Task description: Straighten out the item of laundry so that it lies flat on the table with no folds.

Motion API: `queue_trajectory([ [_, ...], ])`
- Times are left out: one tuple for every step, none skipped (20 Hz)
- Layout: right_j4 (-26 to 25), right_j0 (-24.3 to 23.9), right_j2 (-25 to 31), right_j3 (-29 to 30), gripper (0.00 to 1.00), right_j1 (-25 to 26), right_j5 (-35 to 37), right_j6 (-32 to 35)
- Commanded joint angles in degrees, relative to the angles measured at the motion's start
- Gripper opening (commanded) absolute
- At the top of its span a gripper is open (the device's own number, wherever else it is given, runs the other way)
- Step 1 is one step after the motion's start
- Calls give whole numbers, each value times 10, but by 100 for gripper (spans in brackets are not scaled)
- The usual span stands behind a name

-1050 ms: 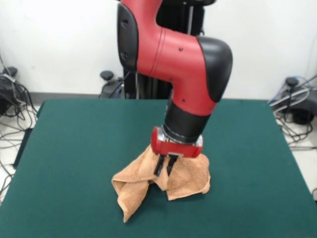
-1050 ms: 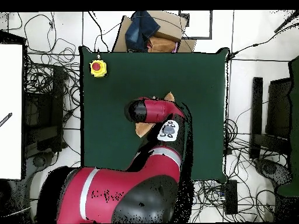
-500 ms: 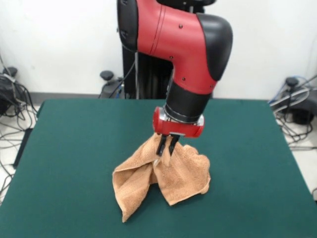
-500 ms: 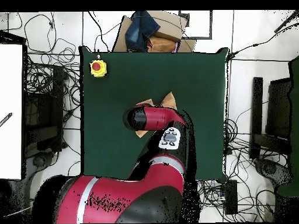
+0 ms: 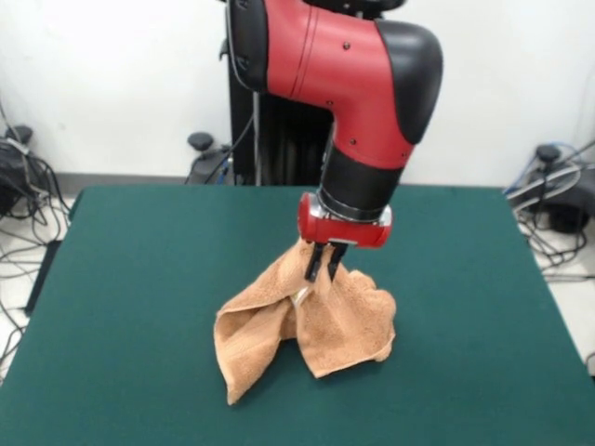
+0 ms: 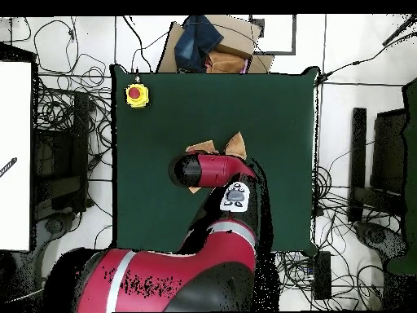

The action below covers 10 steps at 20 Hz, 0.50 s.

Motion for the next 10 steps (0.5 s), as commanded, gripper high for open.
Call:
queue_trajectory([
  [-27, -4, 62, 43, 0, -13, 39, 33],
  [-27, -4, 63, 47, 0, -19, 42, 32],
  [-27, -4, 65, 52, 0, -28, 45, 30],
  [-27, -4, 68, 57, 0, -37, 50, 27],
  [-27, -5, 70, 63, 0, -47, 56, 24],
  [-26, -4, 70, 68, 0, -56, 62, 23],
  [-25, -3, 69, 72, 0, -66, 71, 20],
  [-24, -3, 70, 78, 0, -77, 77, 19],
  [-23, -2, 70, 85, 0, -88, 83, 18],
  [-22, 0, 70, 91, 0, -99, 91, 18],
])
